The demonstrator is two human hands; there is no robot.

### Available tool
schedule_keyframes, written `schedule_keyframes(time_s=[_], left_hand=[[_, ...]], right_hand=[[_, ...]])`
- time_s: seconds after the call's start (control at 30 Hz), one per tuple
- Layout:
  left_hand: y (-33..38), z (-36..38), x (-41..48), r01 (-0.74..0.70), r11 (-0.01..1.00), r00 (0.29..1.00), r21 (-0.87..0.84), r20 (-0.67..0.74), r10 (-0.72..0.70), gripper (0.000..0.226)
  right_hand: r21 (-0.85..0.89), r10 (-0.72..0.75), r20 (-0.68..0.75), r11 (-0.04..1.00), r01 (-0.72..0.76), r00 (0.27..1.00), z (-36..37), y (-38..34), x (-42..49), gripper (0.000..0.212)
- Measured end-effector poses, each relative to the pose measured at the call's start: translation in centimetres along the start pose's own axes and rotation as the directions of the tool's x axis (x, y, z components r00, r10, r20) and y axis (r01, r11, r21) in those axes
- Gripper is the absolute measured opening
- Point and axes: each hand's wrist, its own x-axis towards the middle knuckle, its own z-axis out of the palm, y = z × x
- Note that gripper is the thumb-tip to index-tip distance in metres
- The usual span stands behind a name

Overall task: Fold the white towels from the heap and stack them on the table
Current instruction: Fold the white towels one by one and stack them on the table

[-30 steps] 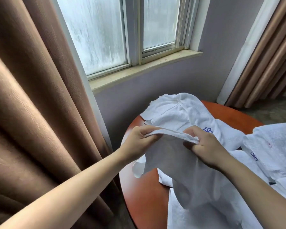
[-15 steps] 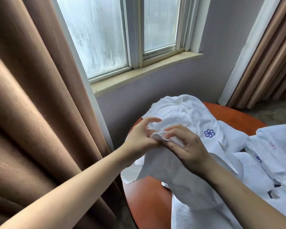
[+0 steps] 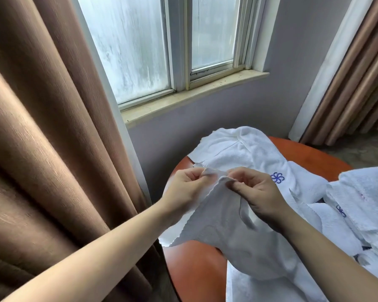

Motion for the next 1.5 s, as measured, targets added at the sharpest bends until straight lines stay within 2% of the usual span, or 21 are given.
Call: schedule_keyframes(time_s=[0.07, 0.27, 0.37, 0.47, 0.53, 0.6, 0.67, 0.73, 0.77, 0.87, 1.1, 1.23, 1.37, 1.43, 1.5], left_hand=[[0.2, 0.5, 0.1, 0.009, 1.0, 0.999, 0.012, -0.049, -0.008, 0.028], [0.7, 0.6, -0.7, -0.081, 0.991, 0.995, -0.105, 0.041, 0.086, 0.041], [0.4, 0.8, -0.8, -0.228, 0.973, 0.973, 0.046, 0.055, 0.225, 0.026], [-0.3, 1.0, -0.4, -0.329, 0.936, 0.941, 0.122, -0.045, 0.336, 0.02], [-0.4, 0.8, 0.0, -0.34, 0.935, 0.926, 0.102, -0.137, 0.352, 0.024], [-0.4, 0.3, 0.1, -0.359, 0.93, 0.91, 0.079, -0.191, 0.368, 0.024], [-0.5, -0.2, -0.1, -0.388, 0.916, 0.897, 0.099, -0.186, 0.4, 0.026], [-0.7, -0.8, -0.3, -0.396, 0.909, 0.888, 0.133, -0.195, 0.415, 0.022], [-0.7, -1.3, -0.4, -0.397, 0.907, 0.883, 0.143, -0.21, 0.419, 0.015], [-1.4, -2.7, -0.3, -0.389, 0.9, 0.858, 0.198, -0.278, 0.432, 0.026], [-3.2, -6.3, 0.5, -0.286, 0.9, 0.803, 0.328, -0.431, 0.412, 0.019], [-3.1, -8.9, 1.5, -0.248, 0.897, 0.74, 0.366, -0.526, 0.419, 0.029], [-3.2, -10.4, 1.7, -0.227, 0.886, 0.742, 0.405, -0.517, 0.427, 0.022], [-3.5, -11.1, 2.0, -0.209, 0.875, 0.732, 0.436, -0.524, 0.436, 0.019], [-3.6, -11.7, 2.3, -0.205, 0.87, 0.71, 0.449, -0.543, 0.448, 0.017]], right_hand=[[-0.016, -0.019, 0.0, 1.0, 0.019, 1.0, 0.3, 0.0, -0.1, 0.007], [-0.095, -0.033, -0.118, 0.995, 0.022, 0.993, 0.3, 0.2, 0.3, 0.006], [-0.141, -0.034, -0.144, 0.99, 0.014, 0.989, 0.3, 0.3, 0.3, 0.011], [-0.242, -0.071, -0.098, 0.969, 0.046, 0.993, 0.0, 0.4, 0.1, 0.014], [-0.416, -0.056, -0.022, 0.908, 0.041, 0.998, -0.4, 0.9, -0.1, 0.014], [-0.584, 0.08, 0.026, 0.81, -0.05, 0.996, -1.0, 2.5, -0.5, 0.01], [-0.681, 0.22, 0.027, 0.718, -0.143, 0.975, -1.7, 4.6, -1.0, 0.015], [-0.752, 0.291, 0.0, 0.631, -0.192, 0.957, -2.3, 6.2, -1.5, 0.016], [-0.774, 0.301, -0.032, 0.595, -0.214, 0.953, -2.7, 6.7, -1.7, 0.015], [-0.848, 0.28, -0.095, 0.48, -0.225, 0.955, -4.0, 7.6, -1.7, 0.017], [-0.955, 0.279, -0.011, 0.281, -0.093, 0.96, -6.4, 6.9, -0.1, 0.024], [-0.917, 0.318, 0.009, 0.381, -0.119, 0.948, -6.4, 6.5, -0.5, 0.023], [-0.833, 0.321, -0.029, 0.515, -0.2, 0.947, -6.4, 7.4, -1.0, 0.015], [-0.845, 0.295, -0.075, 0.488, -0.218, 0.953, -6.7, 7.8, -1.1, 0.017], [-0.916, 0.318, -0.1, 0.34, -0.212, 0.943, -7.3, 8.3, -1.2, 0.019]])
